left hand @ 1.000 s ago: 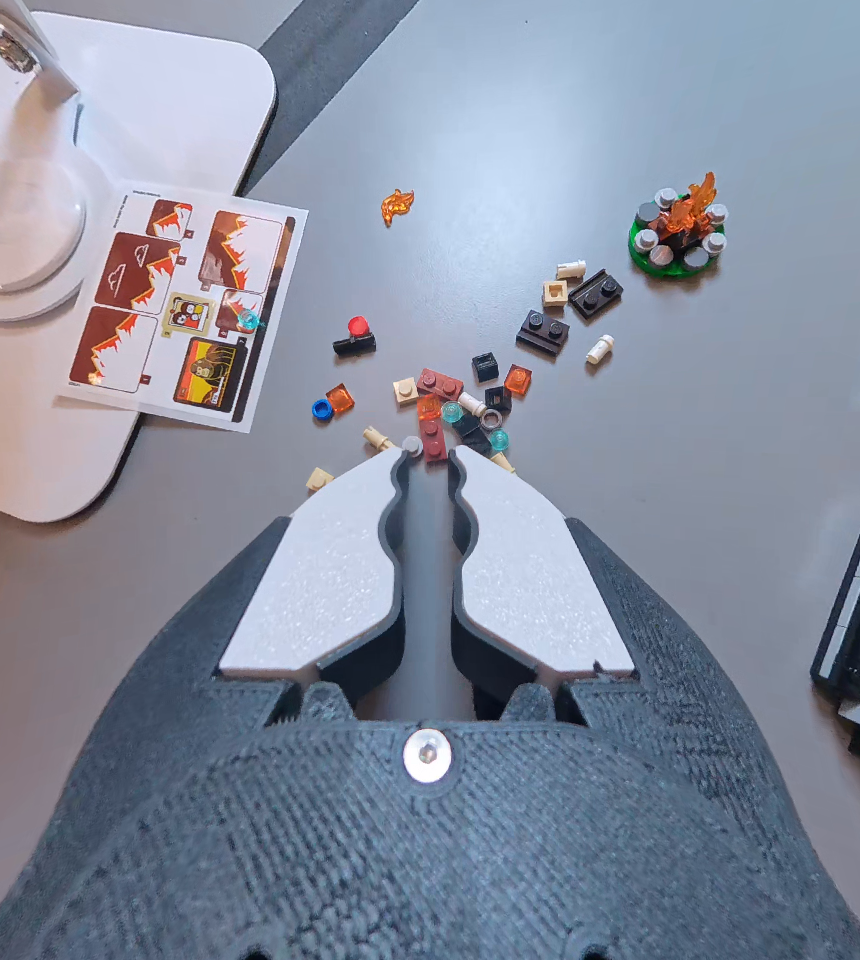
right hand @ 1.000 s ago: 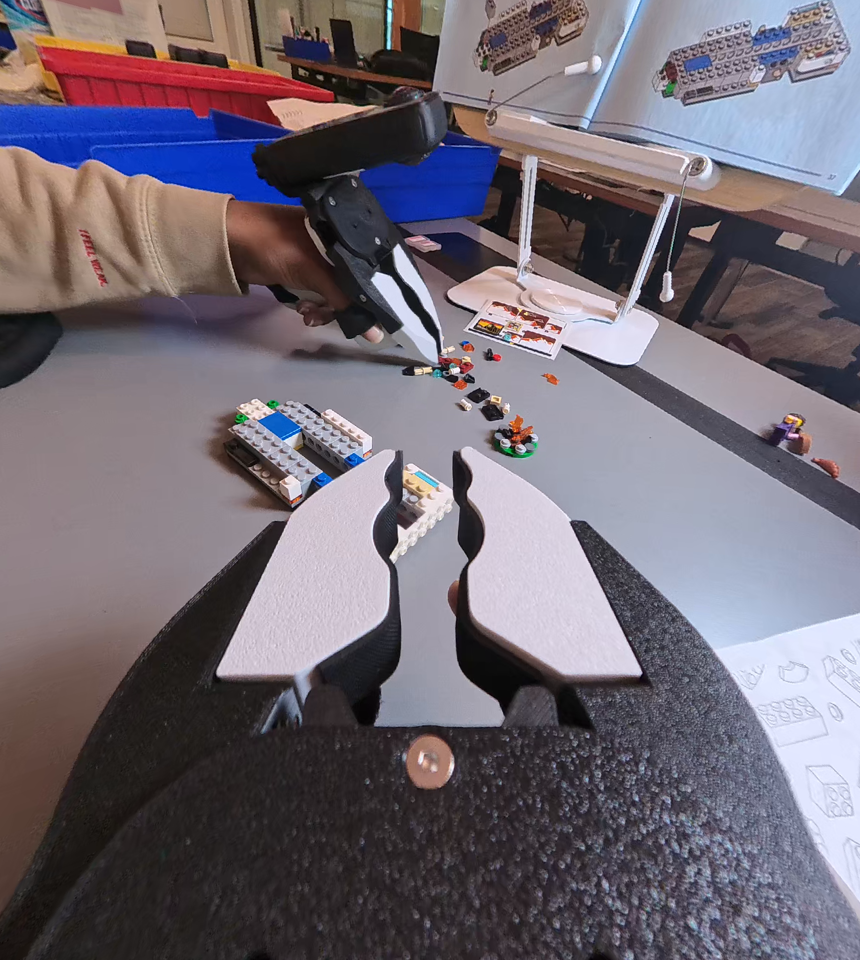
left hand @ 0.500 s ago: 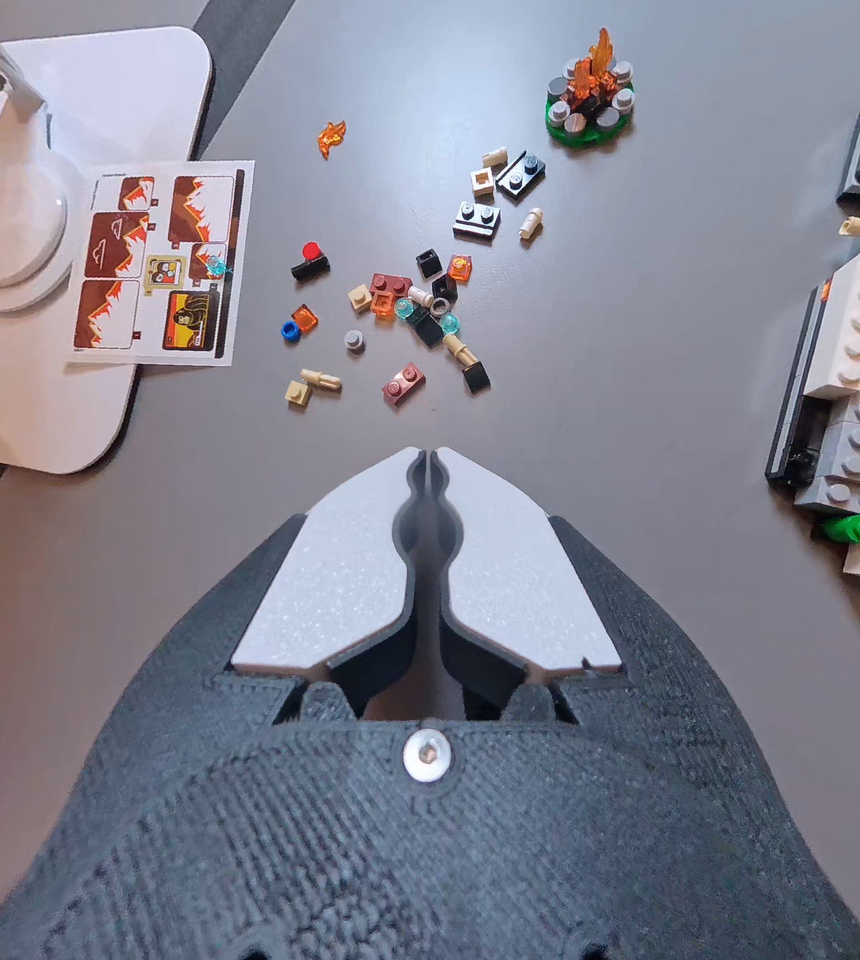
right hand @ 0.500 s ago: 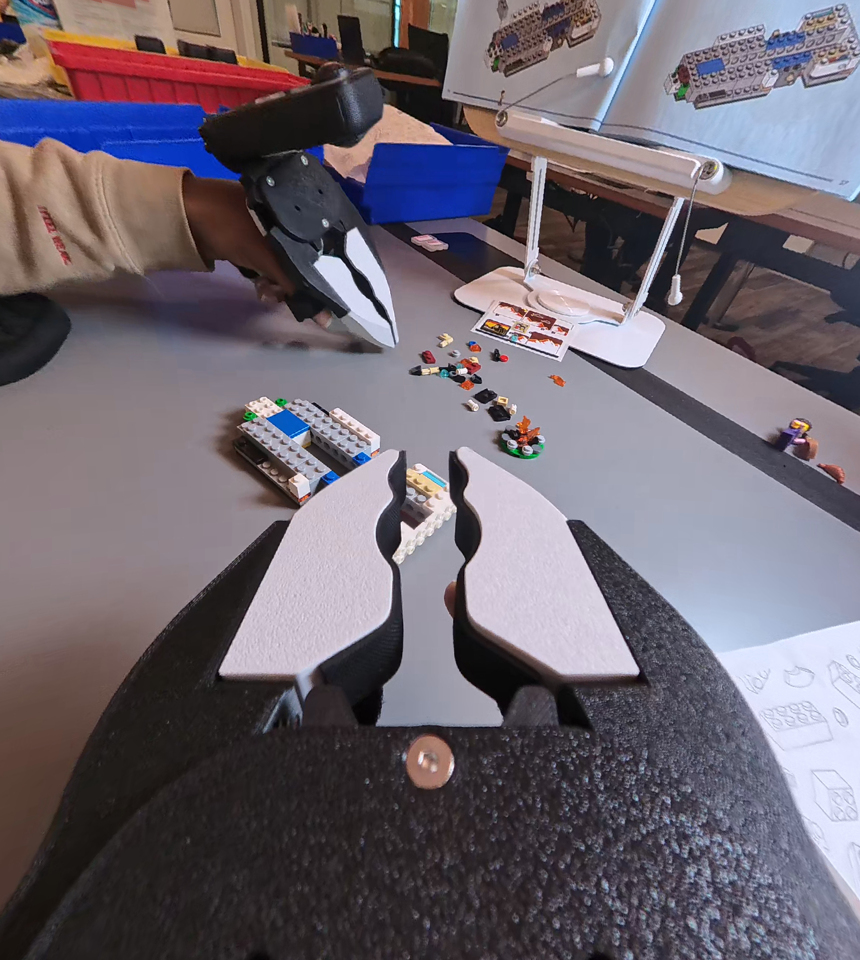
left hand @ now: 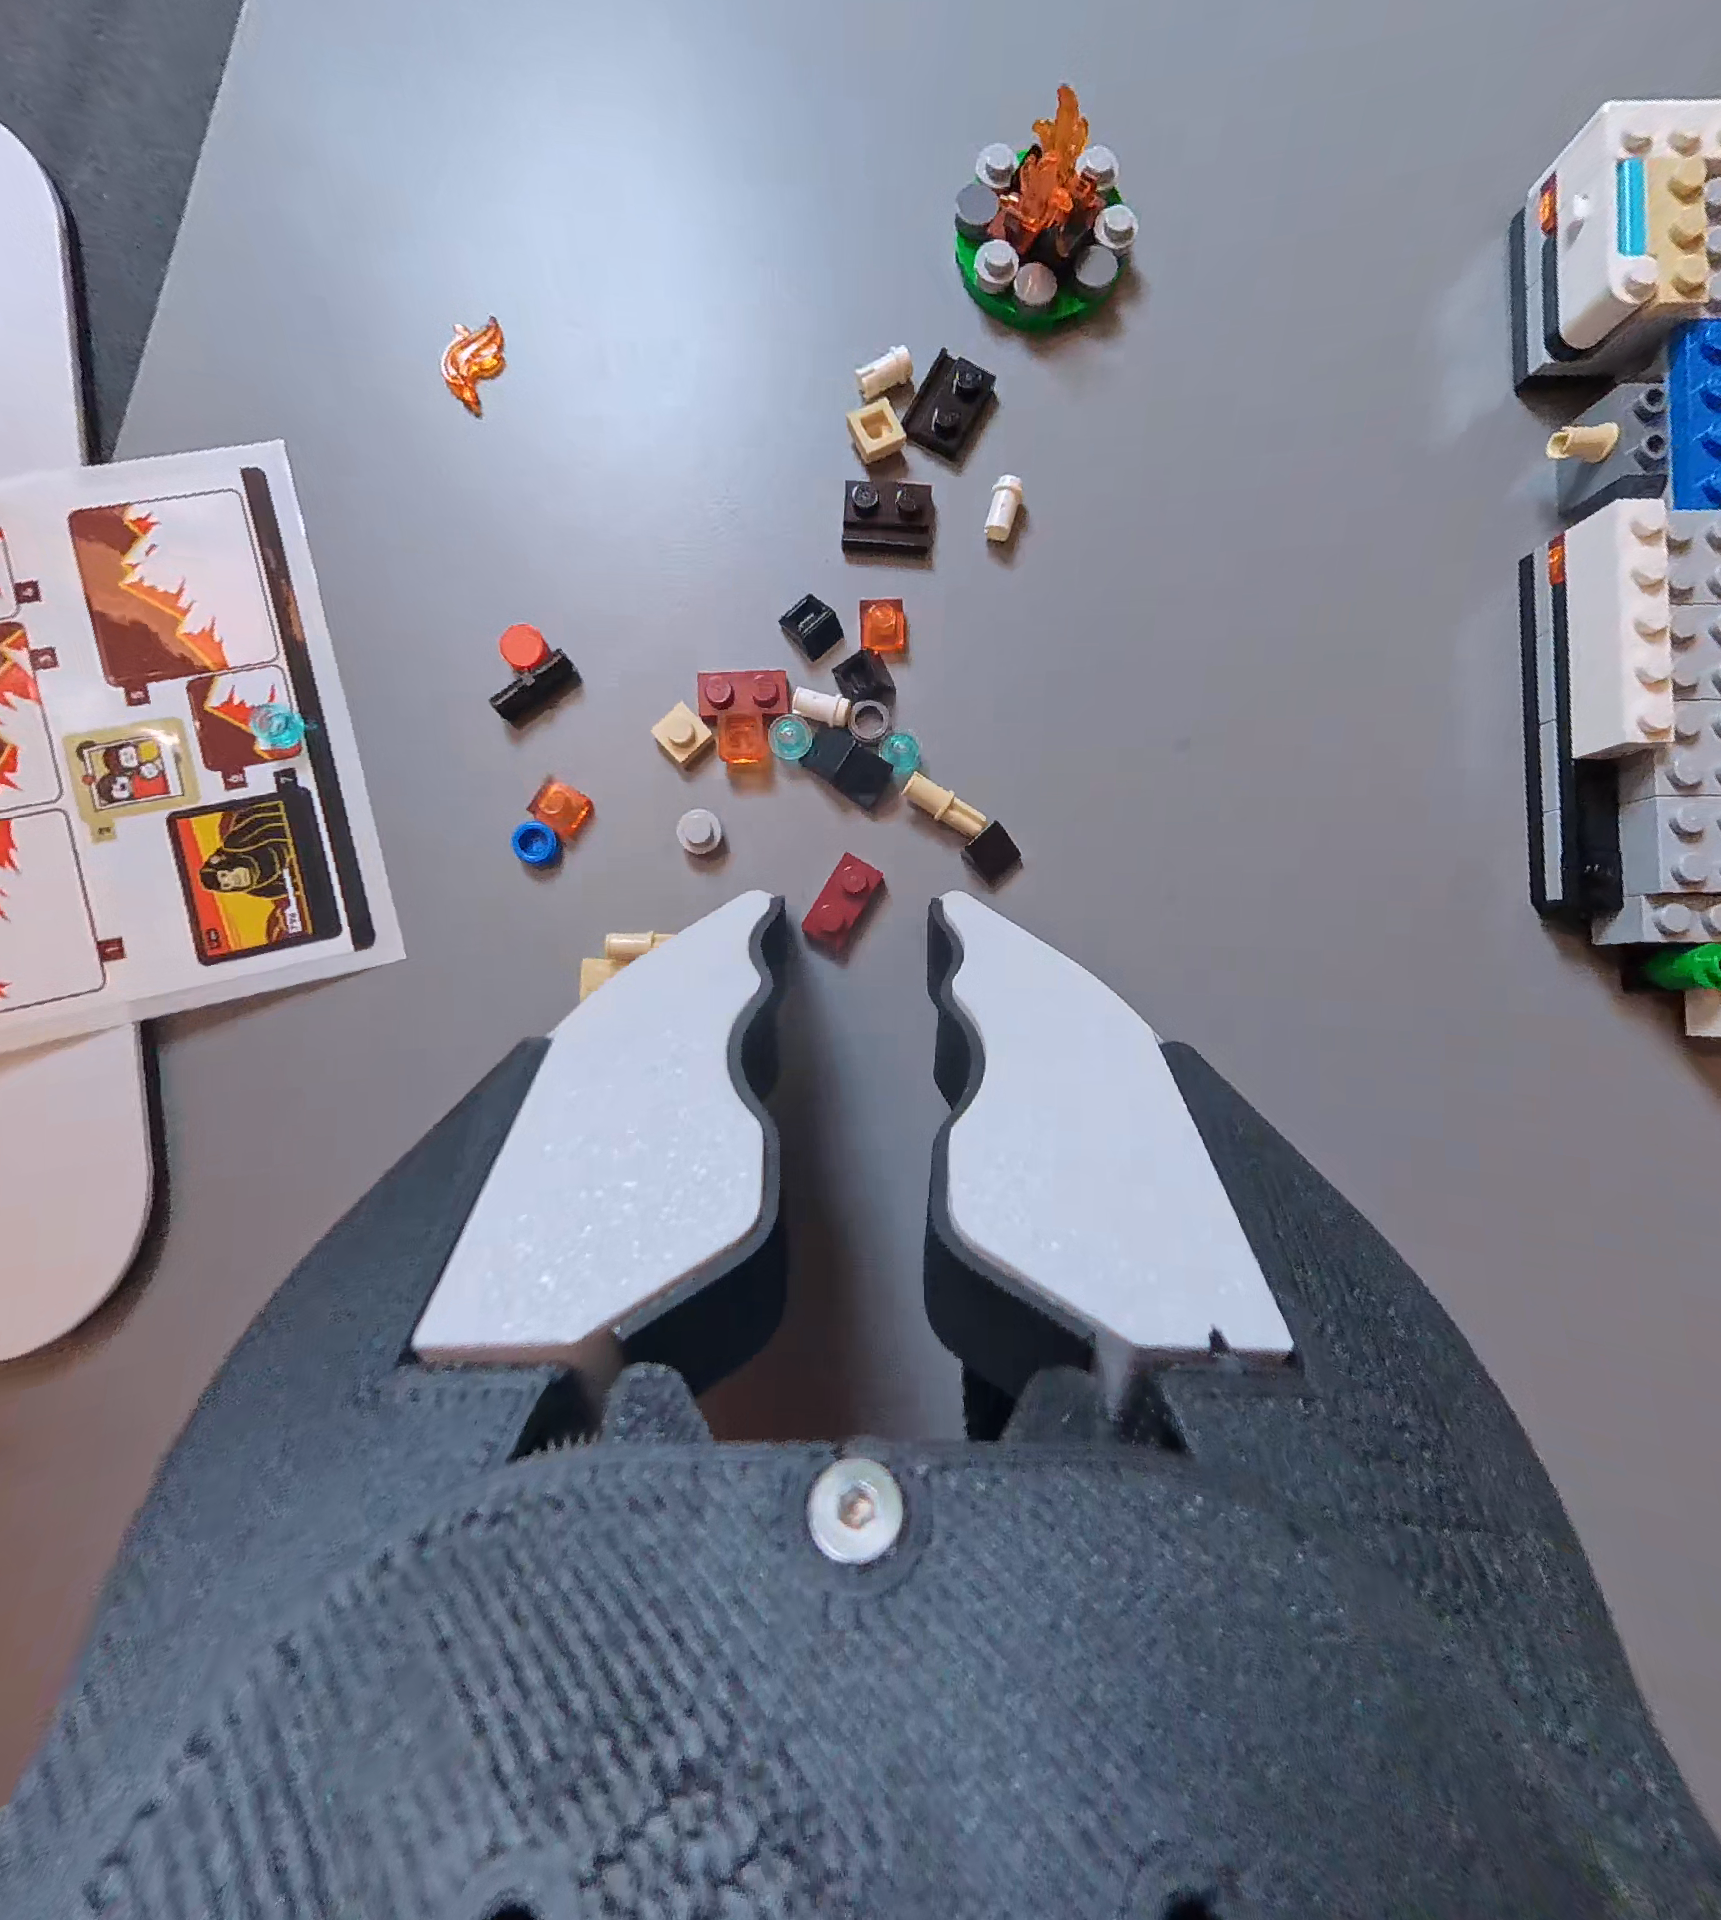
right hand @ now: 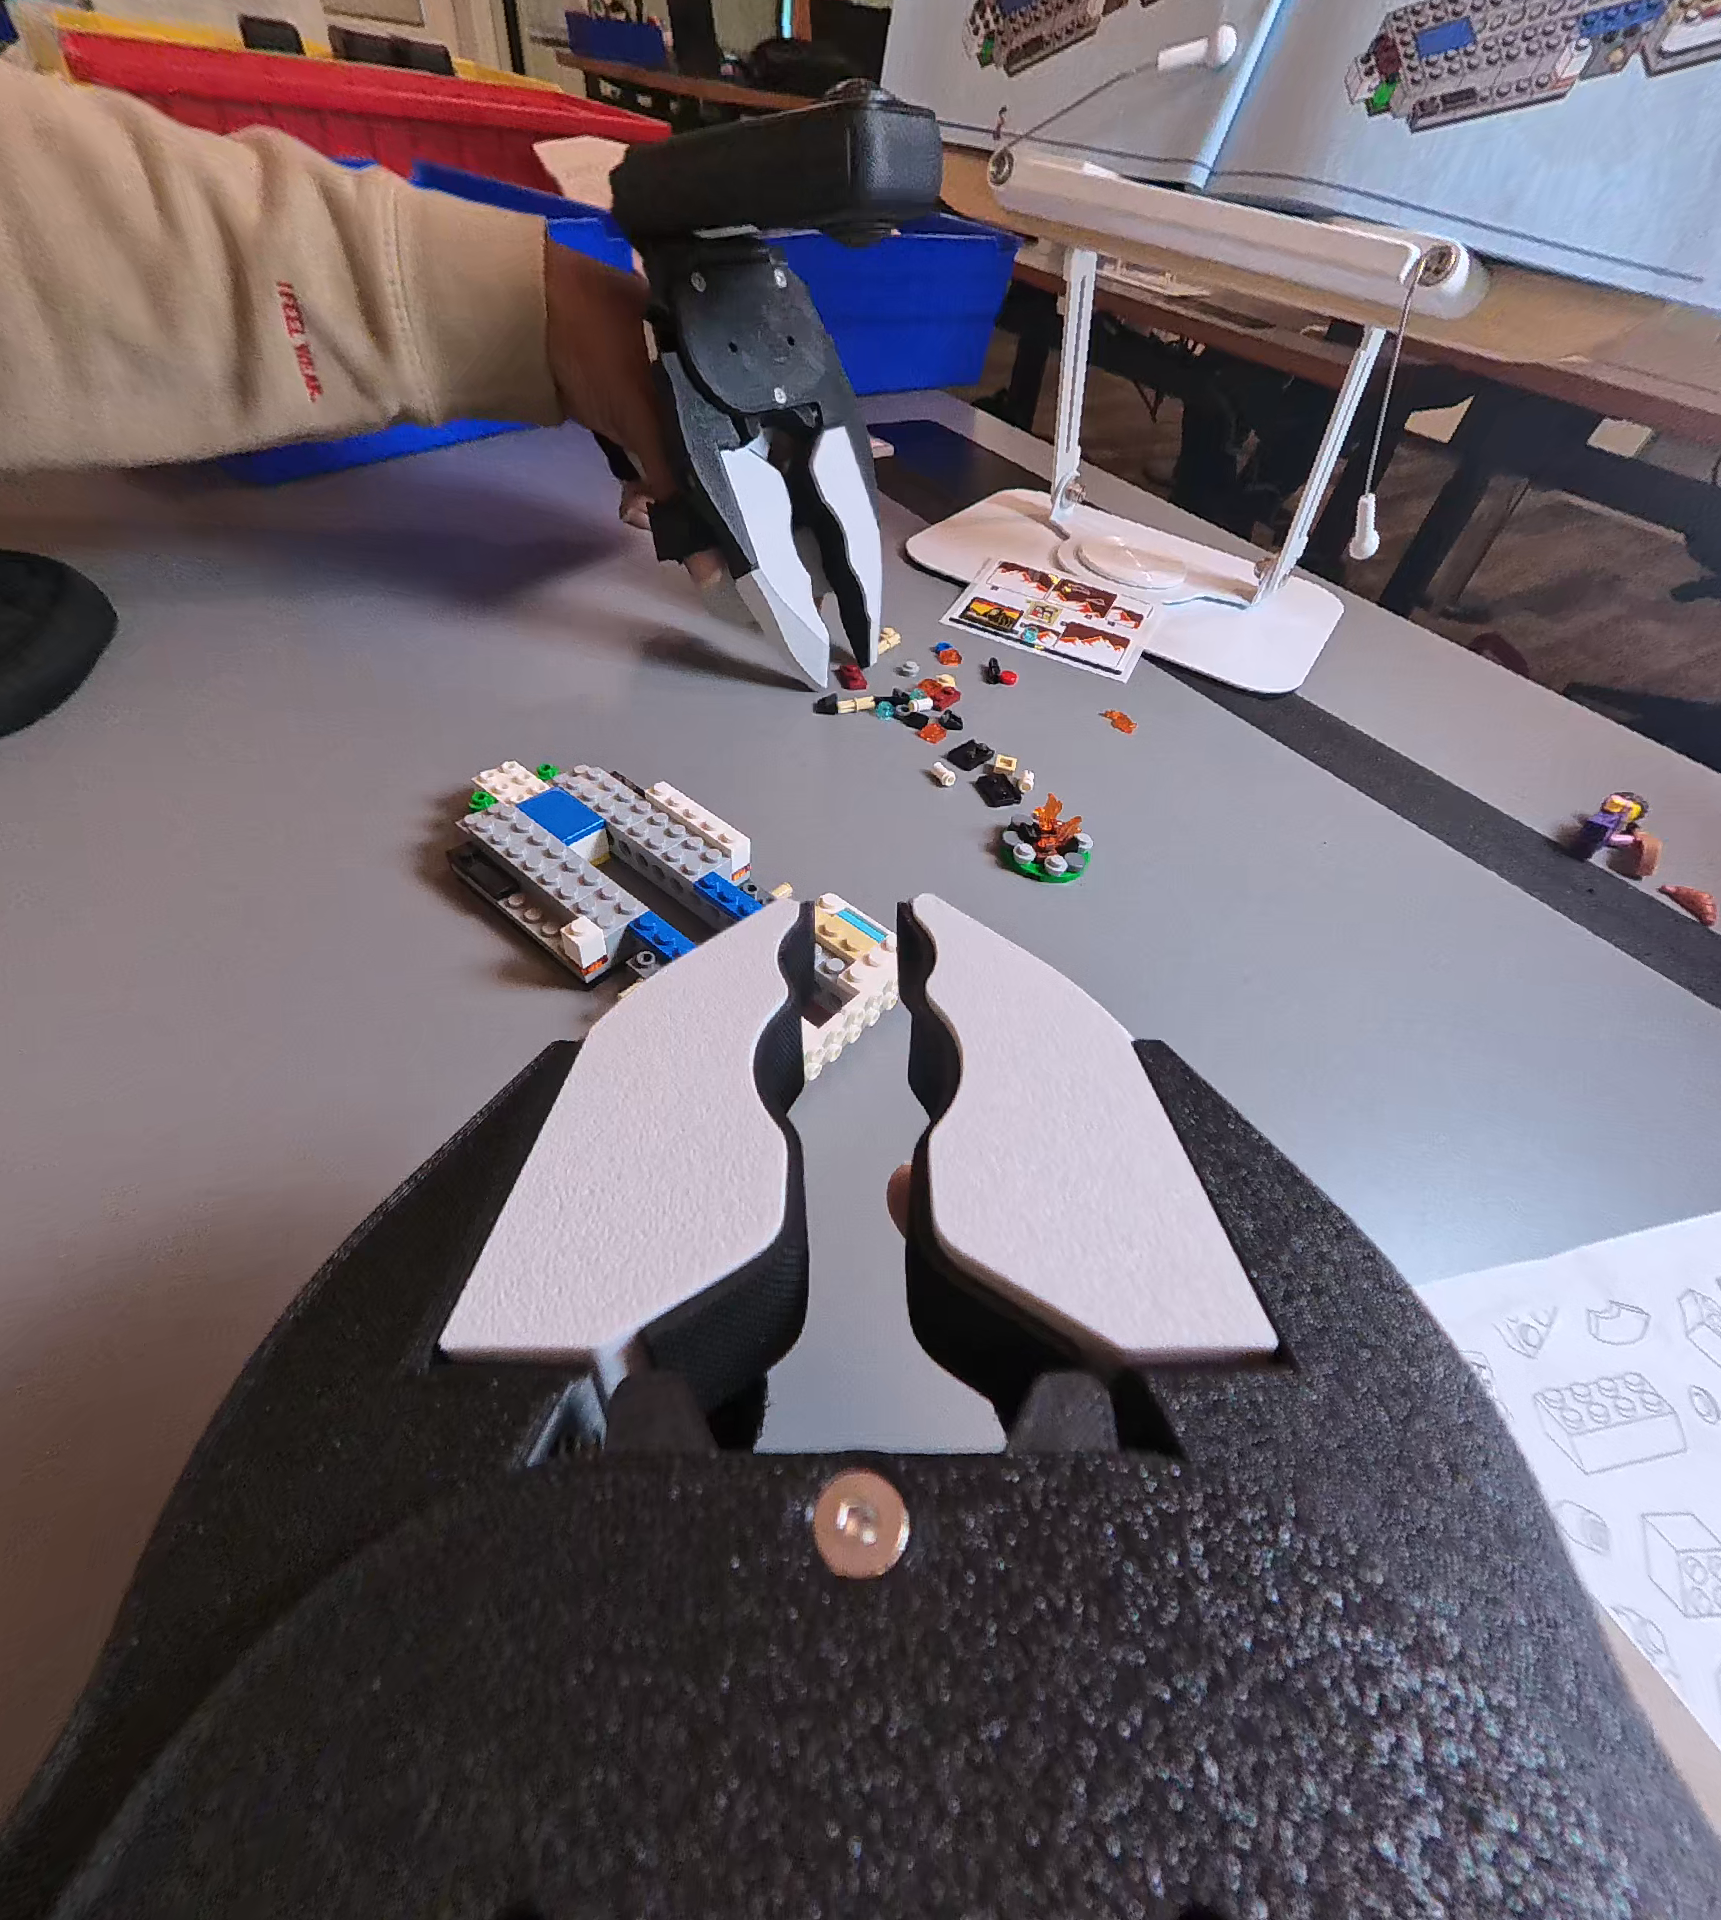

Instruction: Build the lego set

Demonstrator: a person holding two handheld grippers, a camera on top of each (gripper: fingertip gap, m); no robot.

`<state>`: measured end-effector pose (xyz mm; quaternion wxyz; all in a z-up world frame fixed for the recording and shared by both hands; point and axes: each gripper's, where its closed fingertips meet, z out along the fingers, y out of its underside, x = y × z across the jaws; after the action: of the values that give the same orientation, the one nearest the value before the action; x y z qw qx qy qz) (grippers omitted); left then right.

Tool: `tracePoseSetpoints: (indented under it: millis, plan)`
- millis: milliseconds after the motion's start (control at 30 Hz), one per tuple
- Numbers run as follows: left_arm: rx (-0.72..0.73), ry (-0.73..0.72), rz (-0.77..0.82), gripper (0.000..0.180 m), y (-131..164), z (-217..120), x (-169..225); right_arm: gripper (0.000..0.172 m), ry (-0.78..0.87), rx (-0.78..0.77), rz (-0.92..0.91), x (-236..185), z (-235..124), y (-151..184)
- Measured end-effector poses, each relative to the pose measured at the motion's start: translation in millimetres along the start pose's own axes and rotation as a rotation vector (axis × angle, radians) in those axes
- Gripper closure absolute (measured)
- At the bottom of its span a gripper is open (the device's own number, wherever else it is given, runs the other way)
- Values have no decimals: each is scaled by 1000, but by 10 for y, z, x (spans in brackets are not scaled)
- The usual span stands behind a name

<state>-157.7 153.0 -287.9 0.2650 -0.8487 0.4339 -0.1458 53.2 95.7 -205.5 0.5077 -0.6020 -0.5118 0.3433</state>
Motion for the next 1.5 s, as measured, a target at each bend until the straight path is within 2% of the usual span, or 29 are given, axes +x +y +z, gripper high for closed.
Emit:
tracePoseSetpoints:
  millis: [100,200,267,367,467,533,633,767,867,967,1100,1233,1267,1367,1500]
  plan:
    - [-7,9,-7,172,-31,25,30,157,-8,-4,5,-16,15,14]
    - [-69,-38,9,172,4,-1,70,157,-9,-8,-7,-41,12,9]
    - [-41,-90,31,173,-37,-70,203,157,-11,-17,-30,-64,-2,-2]
    - [114,-41,27,173,-302,-247,791,156,-42,-94,-97,-122,7,96]
    - [188,25,55,173,-499,-321,1484,148,-68,-203,-176,-148,62,272]
    - [179,66,66,173,-563,-228,1860,142,-82,-235,-197,-169,100,299]
    - [122,96,79,173,-609,58,2178,142,-82,-216,-190,-181,101,187]
    - [29,57,132,168,-567,383,2254,143,-38,-201,-203,-143,0,97]
    - [19,40,158,157,-521,370,2275,143,-33,-204,-201,-169,-82,107]
    - [76,6,147,156,-525,179,2218,144,-62,-214,-192,-243,-113,155]
    - [175,-82,86,156,-454,-235,2013,143,-91,-280,-240,-303,-36,285]
    - [338,-213,-26,158,-322,-800,1738,124,-103,-374,-281,-248,157,422]
    - [375,-255,-50,159,-269,-957,1675,118,-124,-379,-285,-267,206,414]
    - [487,-389,-128,162,-66,-1444,1515,118,-177,-390,-351,-339,349,374]
    - [564,-588,-234,166,367,-2037,1302,131,-222,-487,-499,-387,490,453]
